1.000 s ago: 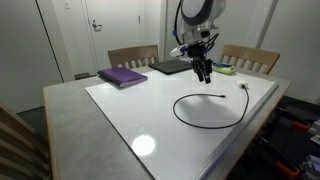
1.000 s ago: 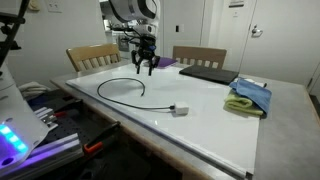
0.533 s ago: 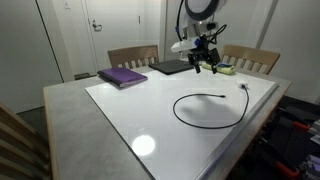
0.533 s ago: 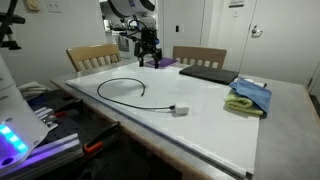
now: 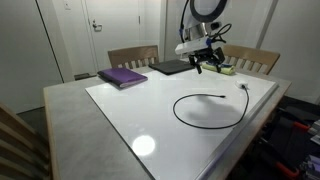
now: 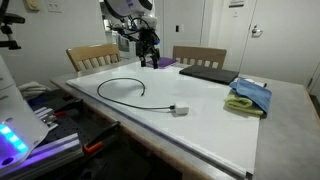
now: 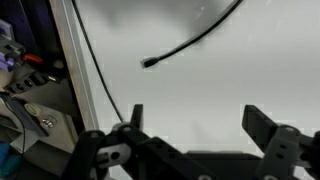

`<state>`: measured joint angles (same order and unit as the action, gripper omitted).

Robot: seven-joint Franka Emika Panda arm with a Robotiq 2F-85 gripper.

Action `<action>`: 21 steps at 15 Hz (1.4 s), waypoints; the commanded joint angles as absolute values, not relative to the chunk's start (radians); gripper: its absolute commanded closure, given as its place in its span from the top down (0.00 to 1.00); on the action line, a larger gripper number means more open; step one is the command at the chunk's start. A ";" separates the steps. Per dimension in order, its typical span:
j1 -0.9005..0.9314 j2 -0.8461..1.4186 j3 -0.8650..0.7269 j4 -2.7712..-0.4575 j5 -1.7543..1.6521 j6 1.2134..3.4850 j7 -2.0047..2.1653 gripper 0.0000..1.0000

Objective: Wind the black charging cable

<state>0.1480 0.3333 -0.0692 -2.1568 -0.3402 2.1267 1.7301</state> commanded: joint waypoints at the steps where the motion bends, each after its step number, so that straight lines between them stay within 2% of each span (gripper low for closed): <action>1: 0.139 0.331 -0.065 -2.164 -0.348 2.144 1.709 1.00; 9: 0.048 0.256 -0.119 -2.317 -0.354 2.454 1.473 1.00; 16: 0.031 0.234 -0.218 -2.400 -0.544 2.671 1.255 1.00; 21: 0.032 0.251 -0.268 -2.394 -0.727 2.662 1.243 1.00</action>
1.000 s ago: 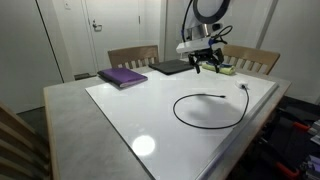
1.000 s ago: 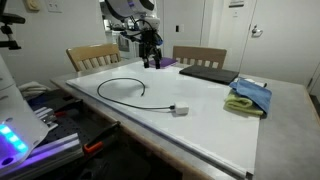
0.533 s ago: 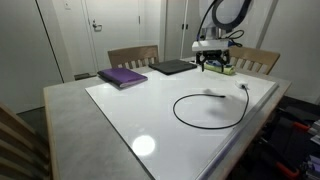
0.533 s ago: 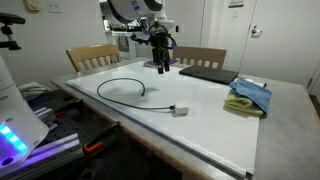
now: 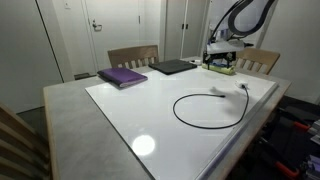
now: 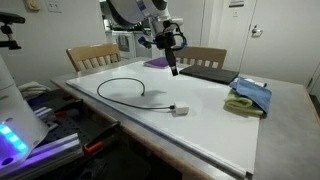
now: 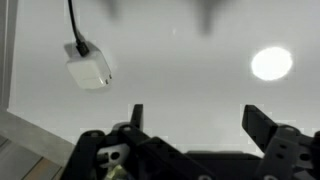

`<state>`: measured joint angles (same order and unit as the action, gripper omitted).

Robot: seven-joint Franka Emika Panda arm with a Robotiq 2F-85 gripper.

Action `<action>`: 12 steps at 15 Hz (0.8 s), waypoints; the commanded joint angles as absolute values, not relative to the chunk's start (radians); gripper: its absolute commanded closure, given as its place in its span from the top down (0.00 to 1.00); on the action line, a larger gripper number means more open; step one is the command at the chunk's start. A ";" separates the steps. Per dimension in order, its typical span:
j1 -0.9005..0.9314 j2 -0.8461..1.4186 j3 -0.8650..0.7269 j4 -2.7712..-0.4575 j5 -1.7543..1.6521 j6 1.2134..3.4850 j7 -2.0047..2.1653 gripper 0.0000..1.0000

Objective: Wind the black charging cable

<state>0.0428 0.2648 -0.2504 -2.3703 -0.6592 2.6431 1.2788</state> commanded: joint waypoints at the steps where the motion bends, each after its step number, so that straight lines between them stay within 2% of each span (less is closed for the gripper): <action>1: 0.024 0.254 -0.271 -2.394 -0.741 2.659 1.245 1.00; 12: 0.006 0.264 -0.268 -2.392 -0.721 2.641 1.255 1.00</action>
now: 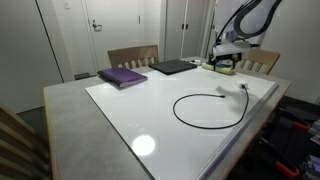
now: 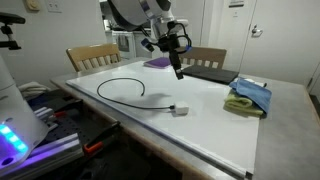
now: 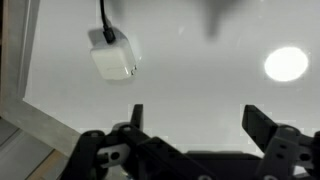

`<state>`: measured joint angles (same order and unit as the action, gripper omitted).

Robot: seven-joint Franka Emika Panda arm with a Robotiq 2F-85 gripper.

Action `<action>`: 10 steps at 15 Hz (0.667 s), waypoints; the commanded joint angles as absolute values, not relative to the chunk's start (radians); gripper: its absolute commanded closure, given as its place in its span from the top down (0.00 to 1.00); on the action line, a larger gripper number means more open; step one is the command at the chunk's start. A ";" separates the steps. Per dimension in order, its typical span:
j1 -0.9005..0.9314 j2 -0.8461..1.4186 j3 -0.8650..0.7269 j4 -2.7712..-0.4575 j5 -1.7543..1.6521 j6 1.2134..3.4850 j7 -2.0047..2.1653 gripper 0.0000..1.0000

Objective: Wind the black charging cable

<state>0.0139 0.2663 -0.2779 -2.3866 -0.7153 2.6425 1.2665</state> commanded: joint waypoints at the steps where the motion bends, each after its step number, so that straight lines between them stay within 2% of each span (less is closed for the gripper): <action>1: 0.000 0.268 -0.265 -2.390 -0.712 2.634 1.236 1.00; 8: -0.218 0.259 -0.140 -2.402 -0.291 2.610 0.731 1.00; 10: -0.216 0.264 -0.173 -2.383 -0.142 2.573 0.574 1.00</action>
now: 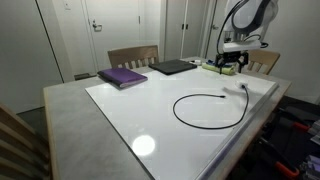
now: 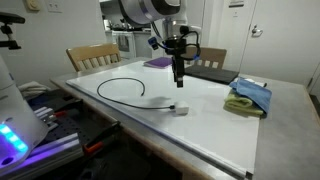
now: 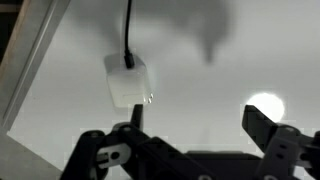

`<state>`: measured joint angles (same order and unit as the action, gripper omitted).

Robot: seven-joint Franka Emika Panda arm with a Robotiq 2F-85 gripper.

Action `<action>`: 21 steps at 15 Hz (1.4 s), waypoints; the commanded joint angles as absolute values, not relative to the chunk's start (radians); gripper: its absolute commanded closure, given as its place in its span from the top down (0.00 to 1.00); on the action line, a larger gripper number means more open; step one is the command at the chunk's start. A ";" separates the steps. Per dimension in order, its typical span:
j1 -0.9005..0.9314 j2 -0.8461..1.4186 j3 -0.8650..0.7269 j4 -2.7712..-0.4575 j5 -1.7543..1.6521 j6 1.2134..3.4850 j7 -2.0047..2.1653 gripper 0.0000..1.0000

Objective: Wind the black charging cable

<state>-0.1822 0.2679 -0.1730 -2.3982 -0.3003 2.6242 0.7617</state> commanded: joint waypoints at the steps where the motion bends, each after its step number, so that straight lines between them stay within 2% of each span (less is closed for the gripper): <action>1: -0.223 0.267 -0.183 -2.374 -0.096 2.551 0.528 1.00; 7: -0.209 0.279 -0.262 -2.315 -0.034 2.404 0.445 1.00; 21: -0.239 0.357 -0.288 -2.303 -0.022 2.393 0.293 1.00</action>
<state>-0.2210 0.3308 -0.2860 -2.3245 -0.0487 2.4095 0.3512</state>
